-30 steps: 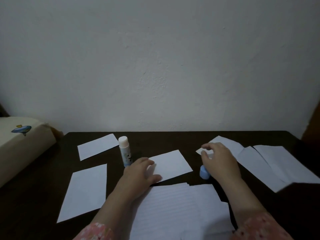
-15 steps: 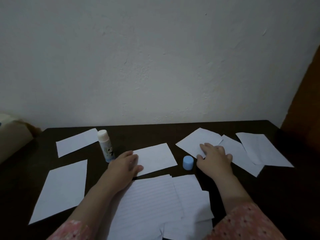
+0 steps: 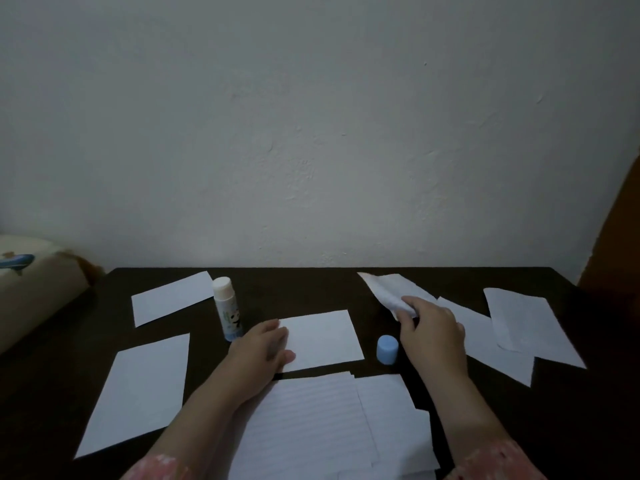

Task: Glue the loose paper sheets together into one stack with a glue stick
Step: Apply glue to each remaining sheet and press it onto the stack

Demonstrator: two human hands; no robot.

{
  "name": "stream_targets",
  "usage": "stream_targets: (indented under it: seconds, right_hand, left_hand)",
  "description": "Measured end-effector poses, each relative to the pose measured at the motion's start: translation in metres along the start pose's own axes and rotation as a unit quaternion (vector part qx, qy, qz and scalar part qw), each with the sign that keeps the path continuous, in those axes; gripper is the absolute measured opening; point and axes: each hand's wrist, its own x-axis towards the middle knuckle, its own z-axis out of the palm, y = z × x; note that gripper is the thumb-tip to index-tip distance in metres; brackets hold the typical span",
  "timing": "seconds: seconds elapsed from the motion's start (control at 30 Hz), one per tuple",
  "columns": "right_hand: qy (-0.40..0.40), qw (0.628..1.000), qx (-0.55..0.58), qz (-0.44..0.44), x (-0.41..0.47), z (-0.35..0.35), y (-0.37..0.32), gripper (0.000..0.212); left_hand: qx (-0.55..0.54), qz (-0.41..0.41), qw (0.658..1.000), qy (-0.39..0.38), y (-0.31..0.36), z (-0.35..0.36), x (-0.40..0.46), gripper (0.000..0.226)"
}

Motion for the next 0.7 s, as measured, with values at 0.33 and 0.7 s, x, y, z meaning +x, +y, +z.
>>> stream_targets:
  seconds: [0.33,0.7]
  right_hand:
    - [0.035,0.983,0.057,-0.171,-0.039,0.006,-0.065,0.037]
    - [-0.05,0.975,0.131,-0.171,-0.04,0.03,-0.062,0.065]
  left_hand:
    - [-0.193,0.056,0.974,0.104,0.012,-0.015,-0.009,0.045]
    - [-0.484,0.055,0.867,0.106,0.021,-0.03,-0.019,0.02]
